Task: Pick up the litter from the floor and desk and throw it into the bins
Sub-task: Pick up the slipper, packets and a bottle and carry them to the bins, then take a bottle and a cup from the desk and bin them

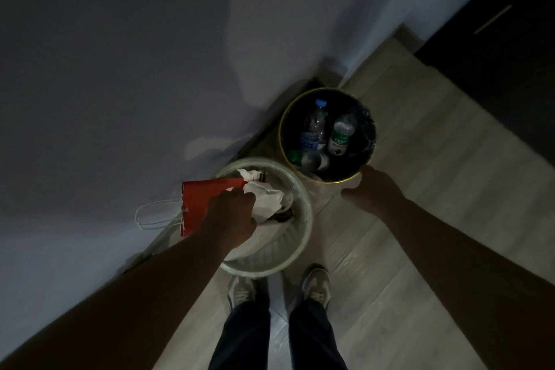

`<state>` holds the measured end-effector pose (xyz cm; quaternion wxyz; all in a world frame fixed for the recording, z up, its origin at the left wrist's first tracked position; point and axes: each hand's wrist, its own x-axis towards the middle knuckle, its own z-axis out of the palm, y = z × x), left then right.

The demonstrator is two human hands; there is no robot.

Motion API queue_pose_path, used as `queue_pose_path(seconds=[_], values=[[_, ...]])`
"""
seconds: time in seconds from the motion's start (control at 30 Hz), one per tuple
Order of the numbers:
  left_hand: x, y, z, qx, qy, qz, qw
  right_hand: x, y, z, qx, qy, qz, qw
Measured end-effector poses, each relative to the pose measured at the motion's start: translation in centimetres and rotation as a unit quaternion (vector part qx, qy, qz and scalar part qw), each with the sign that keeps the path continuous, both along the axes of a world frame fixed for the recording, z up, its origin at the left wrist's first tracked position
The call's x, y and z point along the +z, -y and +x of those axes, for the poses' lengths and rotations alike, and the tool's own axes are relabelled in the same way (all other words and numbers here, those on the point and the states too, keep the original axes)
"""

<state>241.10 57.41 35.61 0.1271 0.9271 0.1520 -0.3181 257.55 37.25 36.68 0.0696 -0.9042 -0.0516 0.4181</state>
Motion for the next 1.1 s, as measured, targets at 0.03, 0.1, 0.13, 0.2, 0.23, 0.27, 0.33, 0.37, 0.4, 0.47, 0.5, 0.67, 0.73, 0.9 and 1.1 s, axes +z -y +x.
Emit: queue_pose_path(seconds=[0.03, 0.1, 0.13, 0.2, 0.23, 0.27, 0.33, 0.37, 0.4, 0.47, 0.5, 0.67, 0.73, 0.9, 1.1], values=[[0.4, 0.2, 0.2, -0.005, -0.004, -0.001, 1.0, 0.5, 0.0, -0.1, 0.011, 0.001, -0.006, 1.0], [1.4, 0.5, 0.5, -0.012, 0.0, -0.007, 1.0, 1.6, 0.2, -0.2, 0.036, 0.004, -0.011, 0.999], [2.1, 0.5, 0.8, -0.016, 0.007, -0.01, 1.0, 2.3, 0.2, -0.2, 0.044, 0.004, -0.016, 0.999], [4.0, 0.5, 1.4, -0.031, 0.023, -0.009, 0.999, 4.1, 0.2, -0.2, 0.061, 0.007, -0.022, 0.998], [5.0, 0.5, 1.6, -0.042, 0.03, -0.005, 0.999, 5.1, 0.2, -0.3, 0.071, 0.011, -0.023, 0.997], [6.1, 0.4, 1.8, -0.05, 0.035, -0.004, 0.998, 6.2, 0.2, -0.4, 0.081, 0.015, -0.023, 0.996], [8.8, 0.1, 2.4, -0.068, 0.043, 0.006, 0.997, 8.9, 0.2, -0.5, 0.099, 0.026, -0.022, 0.994], [10.4, -0.1, 2.8, -0.079, 0.051, 0.016, 0.995, 10.5, 0.1, -0.5, 0.106, 0.032, -0.019, 0.994], [12.0, -0.3, 3.2, -0.085, 0.058, 0.017, 0.995, 12.3, 0.0, -0.5, 0.114, 0.04, -0.015, 0.993], [16.1, -0.7, 4.2, -0.092, 0.064, 0.005, 0.994, 16.3, -0.3, -0.4, 0.128, 0.064, -0.004, 0.99], [18.4, -0.9, 4.7, -0.093, 0.078, -0.001, 0.993, 18.5, -0.5, -0.2, 0.133, 0.078, 0.003, 0.988], [31.0, -1.6, 7.1, -0.115, 0.203, -0.019, 0.972, 31.7, -1.0, 0.6, 0.162, 0.175, 0.064, 0.969], [36.6, -1.8, 7.6, -0.129, 0.241, -0.028, 0.961, 37.7, -0.6, 0.5, 0.182, 0.219, 0.081, 0.955], [50.1, -1.9, 7.6, -0.147, 0.335, -0.048, 0.93, 51.4, 1.1, -1.4, 0.181, 0.308, 0.135, 0.924], [66.0, -0.5, 5.7, -0.194, 0.448, -0.037, 0.872, 66.1, 3.0, -4.9, 0.184, 0.395, 0.176, 0.883]])
